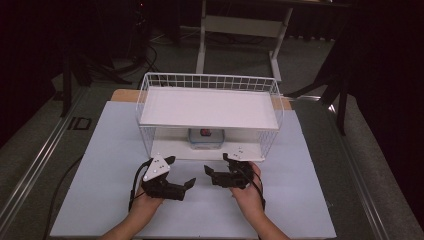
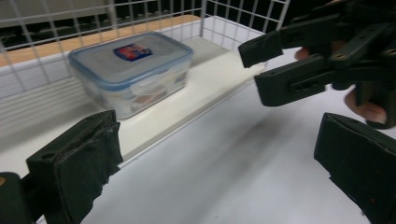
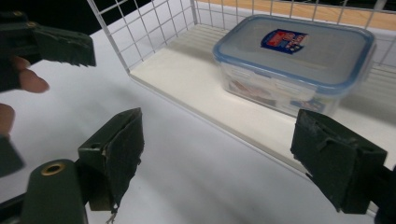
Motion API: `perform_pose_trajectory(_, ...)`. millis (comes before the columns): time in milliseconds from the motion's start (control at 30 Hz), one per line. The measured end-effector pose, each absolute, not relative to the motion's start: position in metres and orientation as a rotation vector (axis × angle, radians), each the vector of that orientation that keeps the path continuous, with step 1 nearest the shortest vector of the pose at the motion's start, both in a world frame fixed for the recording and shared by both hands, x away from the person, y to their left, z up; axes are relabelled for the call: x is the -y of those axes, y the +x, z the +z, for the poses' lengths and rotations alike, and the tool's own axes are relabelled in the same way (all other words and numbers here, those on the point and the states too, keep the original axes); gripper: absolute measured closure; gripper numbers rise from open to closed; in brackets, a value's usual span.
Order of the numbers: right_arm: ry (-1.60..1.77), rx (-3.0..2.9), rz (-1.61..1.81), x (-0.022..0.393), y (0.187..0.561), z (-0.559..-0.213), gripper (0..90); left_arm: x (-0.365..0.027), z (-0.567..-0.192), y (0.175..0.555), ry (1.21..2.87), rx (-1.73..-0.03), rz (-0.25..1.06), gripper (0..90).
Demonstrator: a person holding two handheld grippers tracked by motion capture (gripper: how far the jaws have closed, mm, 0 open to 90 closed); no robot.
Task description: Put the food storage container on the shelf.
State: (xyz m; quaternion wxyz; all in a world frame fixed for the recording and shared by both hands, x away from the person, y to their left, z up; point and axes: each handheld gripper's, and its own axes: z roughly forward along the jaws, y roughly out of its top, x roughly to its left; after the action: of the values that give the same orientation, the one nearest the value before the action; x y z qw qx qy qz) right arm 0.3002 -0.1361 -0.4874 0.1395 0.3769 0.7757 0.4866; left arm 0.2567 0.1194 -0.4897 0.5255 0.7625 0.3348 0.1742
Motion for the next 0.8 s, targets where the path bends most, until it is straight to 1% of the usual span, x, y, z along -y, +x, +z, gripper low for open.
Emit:
perform_pose_trajectory(33, 1.076, -2.243, 1.404, 0.137, 0.299, -0.488, 13.8, -0.119, -0.489, 0.256, 1.827, -0.796, 0.414, 1.5)
perform_pose_trajectory(367, 1.048, -2.253, 1.398, 0.154, 0.287, -0.489, 14.5, -0.126, -0.487, 0.251, 1.829, -0.794, 0.399, 1.5)
perform_pose_trajectory(800, 1.059, -2.236, 1.411, 0.191, 0.273, -0.487, 14.9, -0.149, -0.484, 0.240, 1.832, -0.794, 0.391, 1.5)
